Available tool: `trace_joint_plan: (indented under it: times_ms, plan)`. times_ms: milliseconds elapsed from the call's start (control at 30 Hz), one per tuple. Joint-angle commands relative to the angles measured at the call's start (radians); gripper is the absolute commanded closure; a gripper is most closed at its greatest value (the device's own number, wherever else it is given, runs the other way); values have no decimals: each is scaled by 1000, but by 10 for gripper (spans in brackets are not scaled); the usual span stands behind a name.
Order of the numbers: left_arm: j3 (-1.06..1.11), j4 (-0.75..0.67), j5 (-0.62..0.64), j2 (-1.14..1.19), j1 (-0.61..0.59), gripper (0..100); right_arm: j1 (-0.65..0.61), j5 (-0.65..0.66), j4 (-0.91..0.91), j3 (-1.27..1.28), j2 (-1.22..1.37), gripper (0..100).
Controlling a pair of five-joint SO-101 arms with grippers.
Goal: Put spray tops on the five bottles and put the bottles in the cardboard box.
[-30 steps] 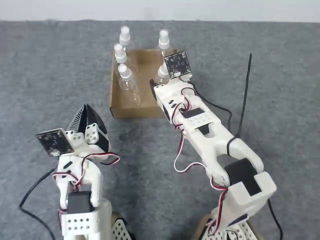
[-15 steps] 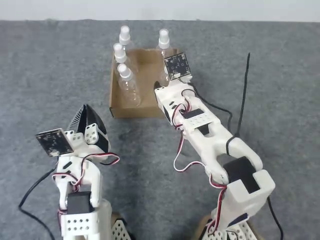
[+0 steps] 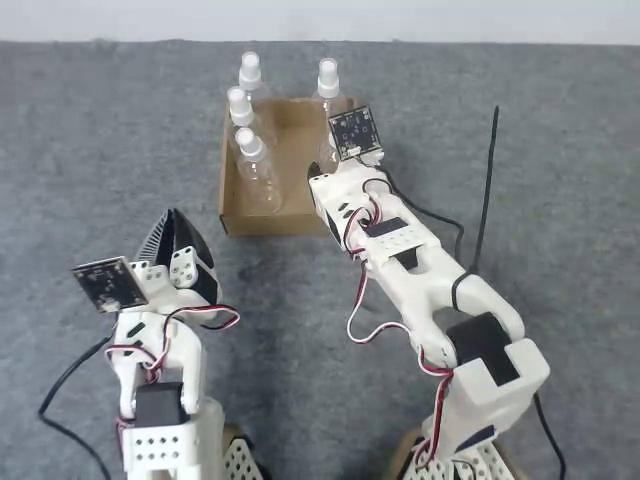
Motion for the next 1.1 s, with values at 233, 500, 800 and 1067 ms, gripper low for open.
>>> trace_joint_plan:
  times_ms: [233, 500, 800, 1067]
  plan:
    - [-12, 6, -11, -12, -2, 988, 8, -3, -8, 91, -157, 800]
    - [-12, 6, -11, -12, -2, 988, 8, -3, -8, 94, -163, 799]
    - [-12, 6, -11, -12, -2, 988, 7, -5, 81, 80, -165, 674]
    - [-12, 6, -11, -12, -3, 988, -5, -3, 88, 83, -165, 674]
